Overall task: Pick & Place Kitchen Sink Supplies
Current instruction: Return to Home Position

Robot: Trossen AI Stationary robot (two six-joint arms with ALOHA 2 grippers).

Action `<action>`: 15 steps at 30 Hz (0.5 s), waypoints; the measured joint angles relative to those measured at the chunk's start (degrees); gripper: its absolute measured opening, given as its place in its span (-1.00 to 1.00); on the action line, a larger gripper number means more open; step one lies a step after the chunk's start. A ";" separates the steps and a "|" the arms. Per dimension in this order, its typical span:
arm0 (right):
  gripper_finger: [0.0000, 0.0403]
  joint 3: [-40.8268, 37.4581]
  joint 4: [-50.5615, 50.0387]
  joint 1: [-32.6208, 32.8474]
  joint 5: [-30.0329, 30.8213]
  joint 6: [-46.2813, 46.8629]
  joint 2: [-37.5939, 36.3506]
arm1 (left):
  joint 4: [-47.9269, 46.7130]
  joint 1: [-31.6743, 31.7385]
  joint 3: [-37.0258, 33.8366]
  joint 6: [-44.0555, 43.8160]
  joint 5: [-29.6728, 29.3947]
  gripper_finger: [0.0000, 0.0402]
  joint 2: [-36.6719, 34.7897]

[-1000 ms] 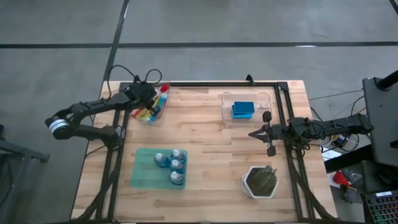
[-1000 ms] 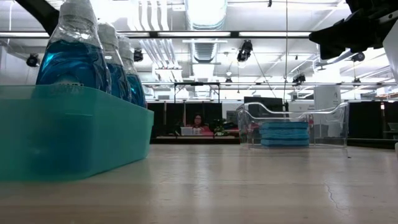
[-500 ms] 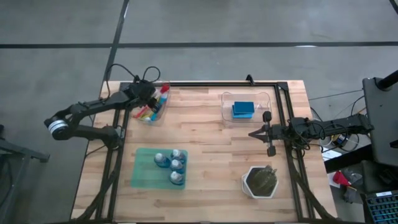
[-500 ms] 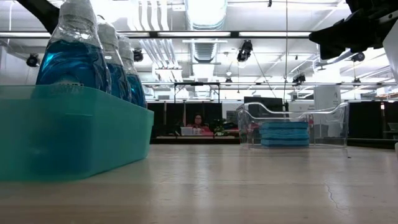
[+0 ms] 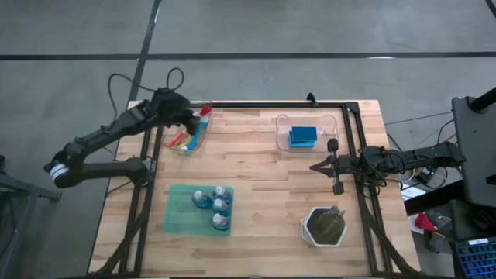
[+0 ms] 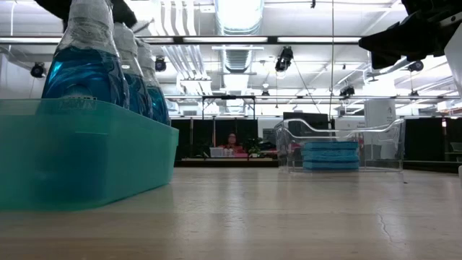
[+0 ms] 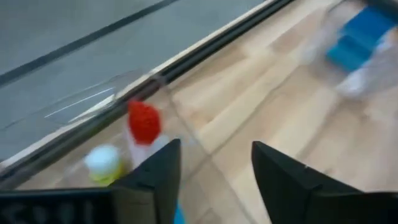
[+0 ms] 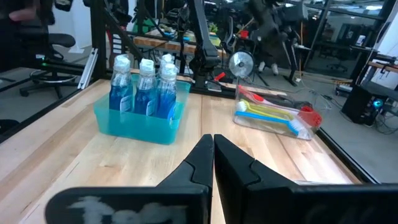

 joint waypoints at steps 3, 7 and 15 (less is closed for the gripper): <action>-0.96 -0.02 0.00 0.00 0.00 0.12 0.00 | 1.68 -0.11 -2.02 -1.04 4.01 -0.29 -4.10; -0.96 -0.02 0.00 -0.02 0.00 0.11 0.00 | 7.21 -1.92 -7.06 -3.57 17.77 -0.78 -10.06; -0.96 0.00 0.00 0.00 0.00 -0.01 0.00 | 18.59 -15.45 -18.72 -10.01 16.06 -0.98 -24.82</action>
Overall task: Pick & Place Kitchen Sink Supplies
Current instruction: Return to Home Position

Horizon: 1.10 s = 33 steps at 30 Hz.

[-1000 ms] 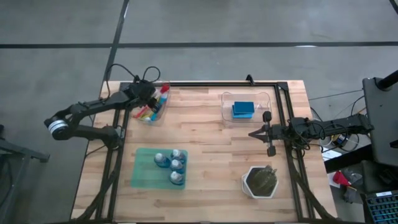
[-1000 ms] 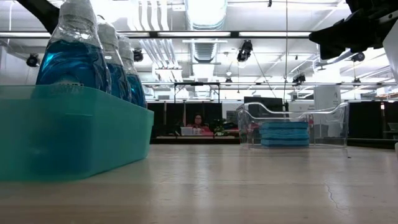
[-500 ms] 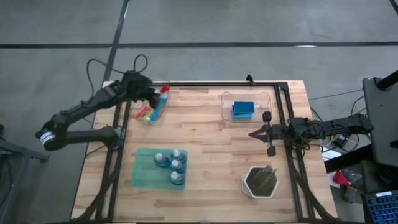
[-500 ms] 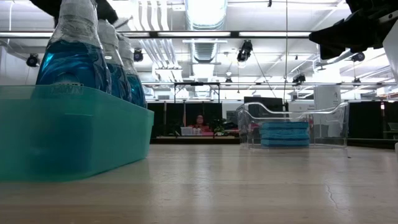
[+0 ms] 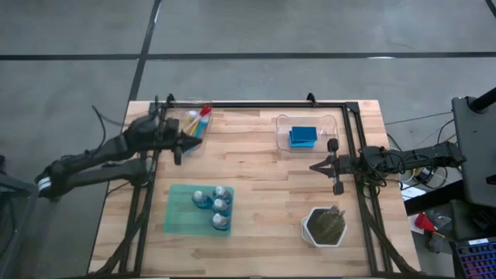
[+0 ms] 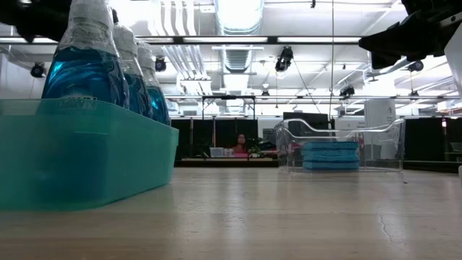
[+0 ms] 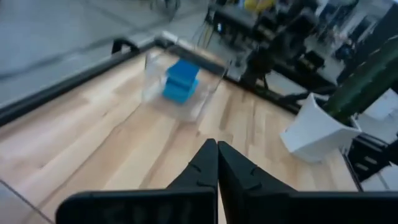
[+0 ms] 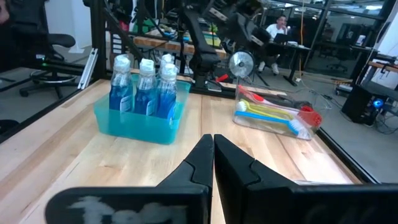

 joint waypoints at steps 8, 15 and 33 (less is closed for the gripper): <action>-0.96 0.00 -0.02 0.00 0.00 0.00 0.00 | 3.30 -22.44 -5.23 2.19 -21.88 -1.00 -11.05; -0.96 0.00 0.00 -0.02 0.01 0.13 0.00 | 2.49 -44.13 -7.97 9.57 -47.42 -1.00 -12.19; -0.96 0.00 -0.15 0.00 -0.02 -0.02 -0.03 | 5.89 -50.45 -22.59 13.47 -44.51 -1.00 -29.94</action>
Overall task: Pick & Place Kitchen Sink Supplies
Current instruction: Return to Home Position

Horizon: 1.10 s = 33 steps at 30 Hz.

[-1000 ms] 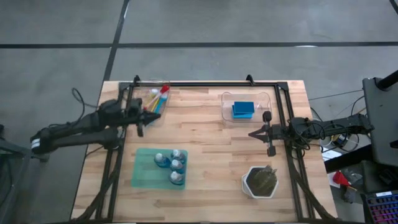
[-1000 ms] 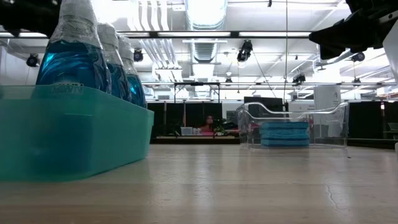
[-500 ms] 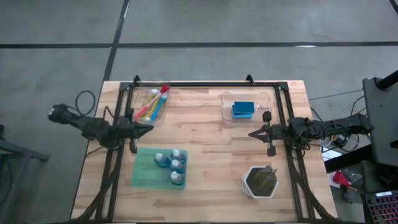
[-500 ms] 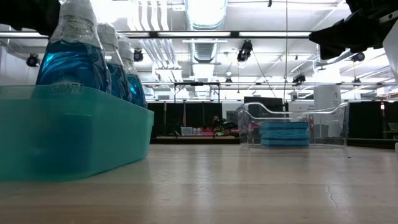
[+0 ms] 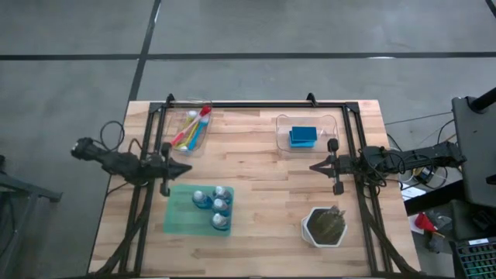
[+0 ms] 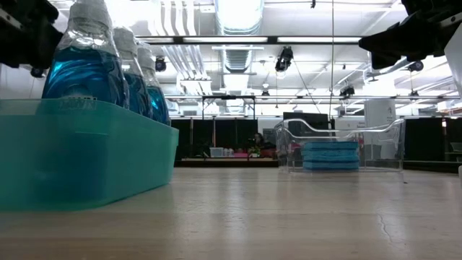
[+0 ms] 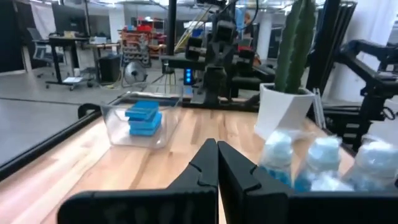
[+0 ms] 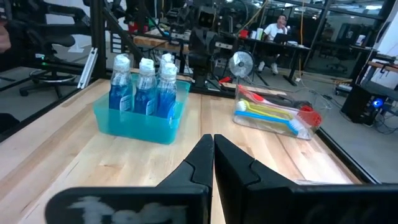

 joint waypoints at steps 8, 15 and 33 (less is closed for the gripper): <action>-0.96 0.00 0.07 0.00 0.02 0.15 0.01 | 0.85 3.88 -2.09 2.35 3.18 -1.00 -0.25; -0.96 0.00 0.10 -0.02 0.04 0.03 0.03 | 1.19 8.01 -2.44 6.73 8.34 -1.00 -0.10; -0.96 0.00 0.13 0.00 0.04 0.12 0.03 | 1.01 9.42 -2.55 11.89 2.78 -1.00 1.79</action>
